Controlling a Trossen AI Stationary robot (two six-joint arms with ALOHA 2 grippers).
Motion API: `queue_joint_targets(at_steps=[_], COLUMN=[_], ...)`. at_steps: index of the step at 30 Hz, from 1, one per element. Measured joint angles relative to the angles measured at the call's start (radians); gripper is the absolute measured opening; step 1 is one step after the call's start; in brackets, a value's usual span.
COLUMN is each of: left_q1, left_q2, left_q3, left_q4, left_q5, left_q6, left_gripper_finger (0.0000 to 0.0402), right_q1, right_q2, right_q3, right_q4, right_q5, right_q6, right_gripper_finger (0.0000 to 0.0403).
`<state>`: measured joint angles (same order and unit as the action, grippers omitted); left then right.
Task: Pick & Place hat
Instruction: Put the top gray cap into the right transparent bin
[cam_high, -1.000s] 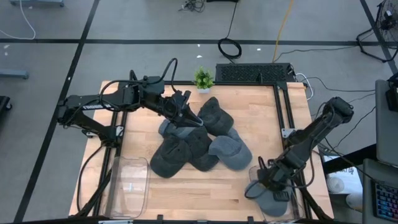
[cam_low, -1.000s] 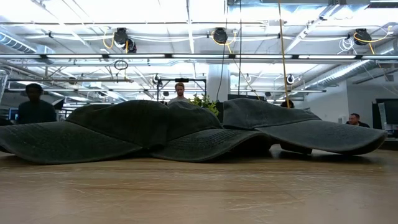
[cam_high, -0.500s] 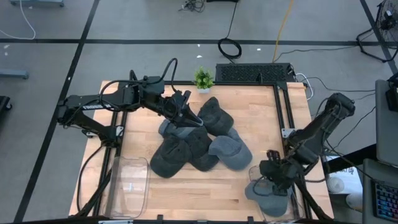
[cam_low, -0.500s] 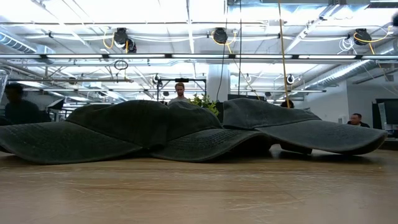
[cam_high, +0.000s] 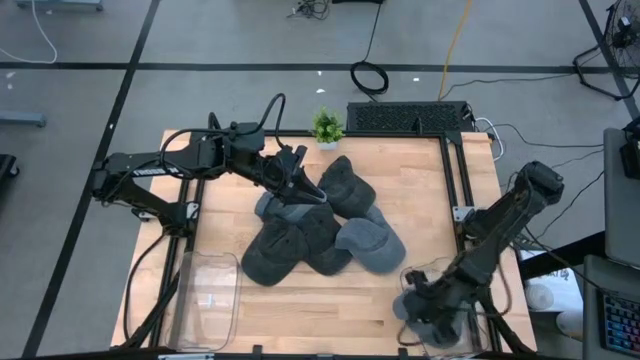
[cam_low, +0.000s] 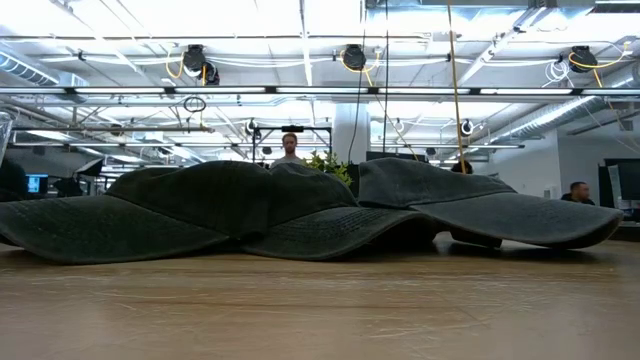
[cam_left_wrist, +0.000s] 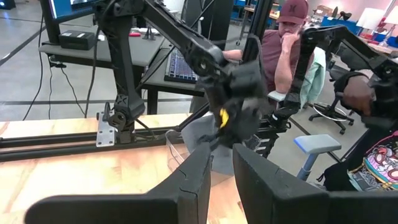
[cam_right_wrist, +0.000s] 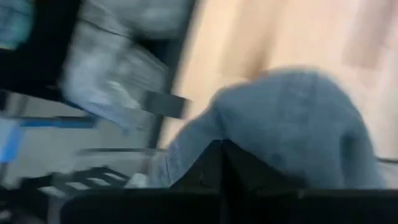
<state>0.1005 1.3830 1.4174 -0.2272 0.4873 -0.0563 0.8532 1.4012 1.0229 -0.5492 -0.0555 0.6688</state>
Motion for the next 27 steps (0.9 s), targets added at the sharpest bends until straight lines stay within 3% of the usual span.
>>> queue_joint_targets(at_steps=[11,20,27], left_q1=[0.0,0.0,0.0], left_q2=[0.0,0.0,0.0], left_q3=[0.0,0.0,0.0], left_q4=[0.0,0.0,0.0], left_q5=[0.0,0.0,0.0], left_q6=[0.0,0.0,0.0], left_gripper_finger=[0.0076,0.0076,0.0076], right_q1=[-0.041,-0.059,-0.019], right_q2=[-0.031,-0.031,-0.129], right_q3=[0.019,-0.042,0.068], right_q4=[-0.338,-0.353,-0.332], right_q5=[0.003,0.038,0.191], right_q6=[0.198,0.184,0.115], right_gripper_finger=[0.0,0.0,0.0])
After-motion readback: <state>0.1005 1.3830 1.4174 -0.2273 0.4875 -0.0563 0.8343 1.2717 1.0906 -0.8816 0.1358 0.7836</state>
